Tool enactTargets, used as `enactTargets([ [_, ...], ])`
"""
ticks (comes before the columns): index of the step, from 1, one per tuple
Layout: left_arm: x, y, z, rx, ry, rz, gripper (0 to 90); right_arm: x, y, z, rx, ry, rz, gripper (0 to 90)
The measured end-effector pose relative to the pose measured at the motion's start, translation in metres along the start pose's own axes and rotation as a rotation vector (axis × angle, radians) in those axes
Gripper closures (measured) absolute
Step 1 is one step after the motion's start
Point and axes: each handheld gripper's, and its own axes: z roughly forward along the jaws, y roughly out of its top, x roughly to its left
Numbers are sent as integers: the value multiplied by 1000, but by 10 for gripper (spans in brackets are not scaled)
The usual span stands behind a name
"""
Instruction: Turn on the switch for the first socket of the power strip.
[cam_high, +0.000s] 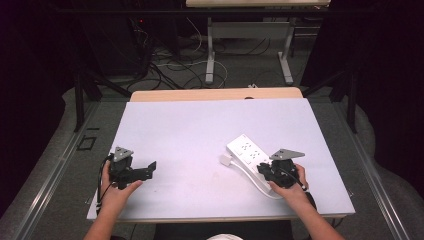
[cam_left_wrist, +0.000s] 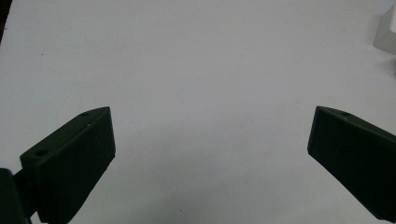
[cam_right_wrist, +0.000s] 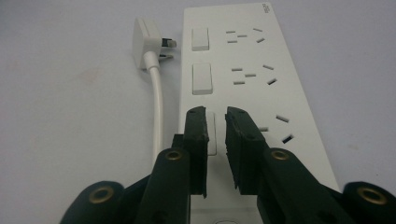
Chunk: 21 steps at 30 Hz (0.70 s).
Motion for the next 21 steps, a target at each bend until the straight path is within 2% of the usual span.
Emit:
enactTargets([
  [1, 0, 0, 0, 2, 0, 3, 7, -1, 0, 0, -4, -5, -12, 765],
  [5, 0, 0, 0, -2, 0, -1, 7, 0, 1, -3, -11, -6, 9, 733],
  [14, 0, 0, 1, -3, -1, -4, 6, -4, 2, -7, -25, -15, 23, 646],
  [16, 0, 0, 0, -3, -1, -4, 6, -4, 2, -9, -13, -6, 48, 623],
  [21, 0, 1, 0, -2, 1, 0, 7, -6, 3, -10, -23, -15, 53, 578],
])
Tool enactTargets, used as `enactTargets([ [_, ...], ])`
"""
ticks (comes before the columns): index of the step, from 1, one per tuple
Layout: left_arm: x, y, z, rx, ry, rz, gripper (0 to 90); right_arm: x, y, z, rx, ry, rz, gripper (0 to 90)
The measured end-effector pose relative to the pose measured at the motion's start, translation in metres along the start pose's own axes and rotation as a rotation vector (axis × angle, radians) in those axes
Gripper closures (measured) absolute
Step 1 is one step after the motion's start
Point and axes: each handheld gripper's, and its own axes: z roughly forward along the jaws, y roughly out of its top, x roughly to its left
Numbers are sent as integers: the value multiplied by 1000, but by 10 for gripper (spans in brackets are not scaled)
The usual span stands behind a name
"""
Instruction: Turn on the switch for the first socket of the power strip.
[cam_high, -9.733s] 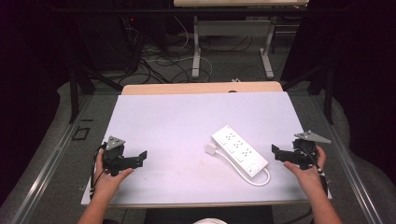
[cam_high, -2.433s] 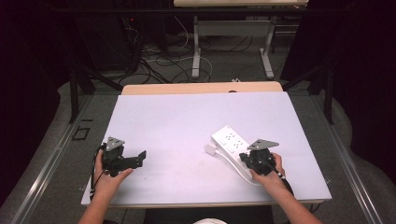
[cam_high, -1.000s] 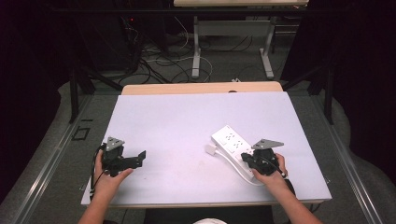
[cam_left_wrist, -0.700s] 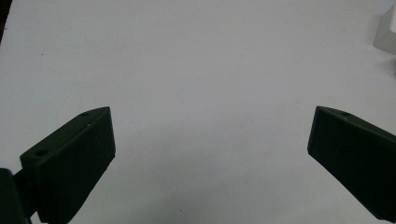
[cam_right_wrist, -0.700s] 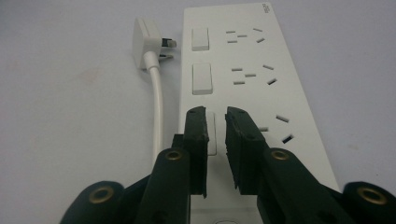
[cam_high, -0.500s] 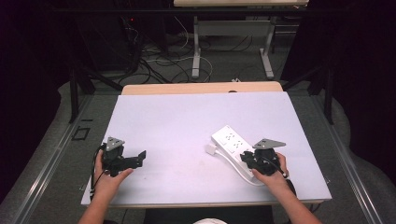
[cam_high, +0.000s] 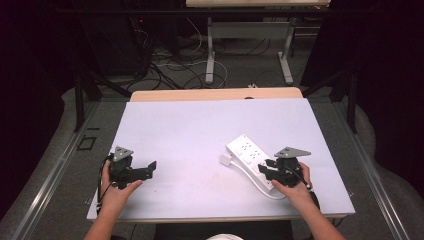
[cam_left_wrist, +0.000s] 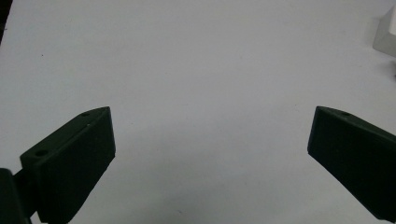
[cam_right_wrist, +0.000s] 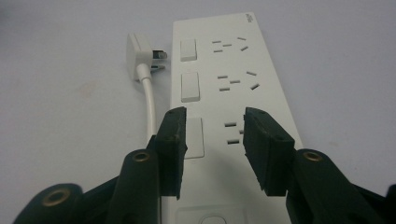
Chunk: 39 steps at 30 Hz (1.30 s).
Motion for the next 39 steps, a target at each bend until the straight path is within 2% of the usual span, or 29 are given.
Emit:
enactTargets([
  [11, 0, 0, 1, -7, 4, -3, 6, -8, 0, -2, -5, -32, 17, 479],
  [19, 1, 0, 0, -2, 3, -1, 6, -16, 0, -5, -17, -46, 45, 451],
  [24, 1, 0, 0, -2, 4, 2, 6, -19, -1, -6, -29, -67, 38, 380],
  [28, 1, 0, 0, -4, 4, 3, 6, -21, 0, -7, -30, -70, 63, 323],
  [39, 1, 0, 0, -7, 3, -2, 7, -32, -1, -8, -39, -93, 89, 171],
])
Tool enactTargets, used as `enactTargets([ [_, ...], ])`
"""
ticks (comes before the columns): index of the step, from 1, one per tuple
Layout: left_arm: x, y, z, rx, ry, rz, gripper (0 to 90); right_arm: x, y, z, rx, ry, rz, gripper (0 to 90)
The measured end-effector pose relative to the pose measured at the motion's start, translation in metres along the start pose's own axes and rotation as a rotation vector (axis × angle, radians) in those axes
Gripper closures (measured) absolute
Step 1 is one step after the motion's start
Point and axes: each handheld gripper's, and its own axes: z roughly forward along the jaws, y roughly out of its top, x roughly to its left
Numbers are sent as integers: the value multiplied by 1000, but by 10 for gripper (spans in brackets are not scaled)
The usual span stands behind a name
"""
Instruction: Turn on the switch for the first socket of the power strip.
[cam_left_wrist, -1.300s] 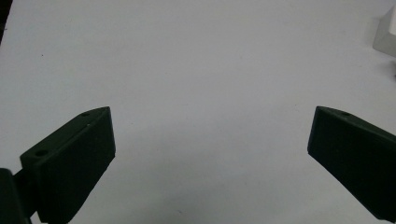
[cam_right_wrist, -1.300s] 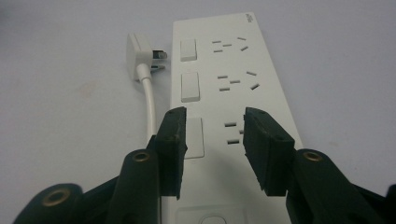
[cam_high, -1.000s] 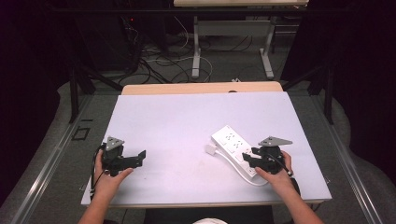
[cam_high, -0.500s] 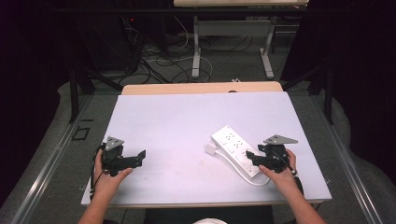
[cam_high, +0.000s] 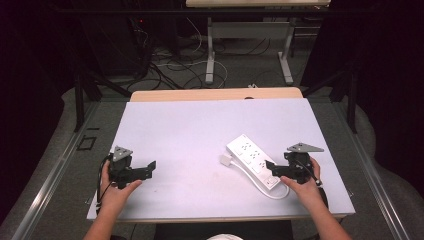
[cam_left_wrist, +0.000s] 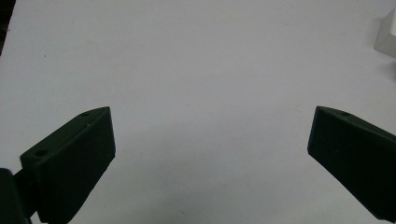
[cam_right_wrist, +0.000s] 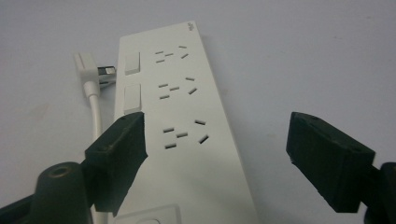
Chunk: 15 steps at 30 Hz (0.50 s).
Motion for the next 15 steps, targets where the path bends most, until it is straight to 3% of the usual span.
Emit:
enactTargets([
  [3, 0, 0, 0, -1, 0, -1, 6, -2, 0, -1, -1, -10, 25, 155],
  [15, 0, 0, 0, -3, 3, -3, 7, -11, 0, -3, -8, -43, 28, 116],
])
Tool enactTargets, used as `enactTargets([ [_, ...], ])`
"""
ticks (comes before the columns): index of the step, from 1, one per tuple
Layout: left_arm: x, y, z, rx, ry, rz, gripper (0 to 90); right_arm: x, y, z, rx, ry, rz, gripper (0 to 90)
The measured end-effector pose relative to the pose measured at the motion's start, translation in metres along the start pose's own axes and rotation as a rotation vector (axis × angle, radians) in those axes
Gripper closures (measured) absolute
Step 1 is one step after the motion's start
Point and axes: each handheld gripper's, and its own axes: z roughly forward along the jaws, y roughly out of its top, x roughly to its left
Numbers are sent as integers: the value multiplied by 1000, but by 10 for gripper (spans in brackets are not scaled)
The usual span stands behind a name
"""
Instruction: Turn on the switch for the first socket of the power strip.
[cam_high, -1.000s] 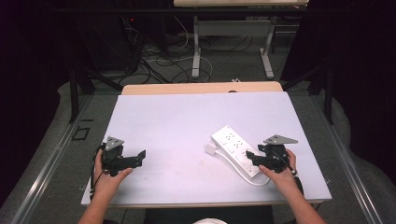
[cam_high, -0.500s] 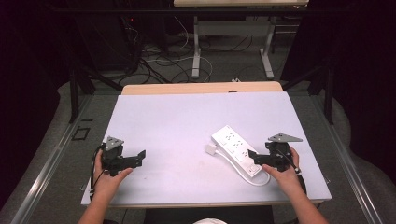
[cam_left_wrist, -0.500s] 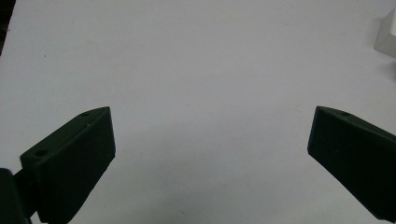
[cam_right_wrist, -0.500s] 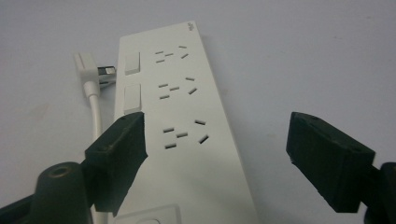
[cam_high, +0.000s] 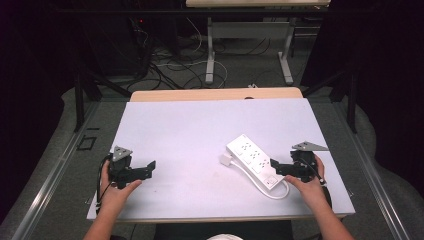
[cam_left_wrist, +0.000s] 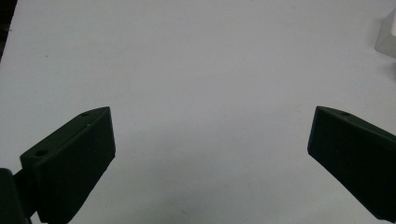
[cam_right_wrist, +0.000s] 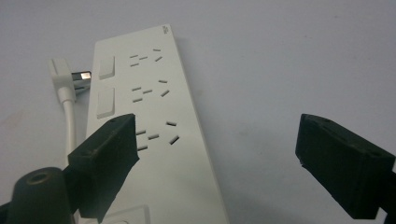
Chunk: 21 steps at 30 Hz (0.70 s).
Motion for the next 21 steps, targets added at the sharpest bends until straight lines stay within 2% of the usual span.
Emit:
enactTargets([
  [10, 1, 0, 0, -3, -2, -8, 6, -11, 0, -1, 4, -28, -2, 51],
  [21, 2, -1, 1, -2, 3, -13, 7, -30, -1, -5, 12, -63, 64, 0],
])
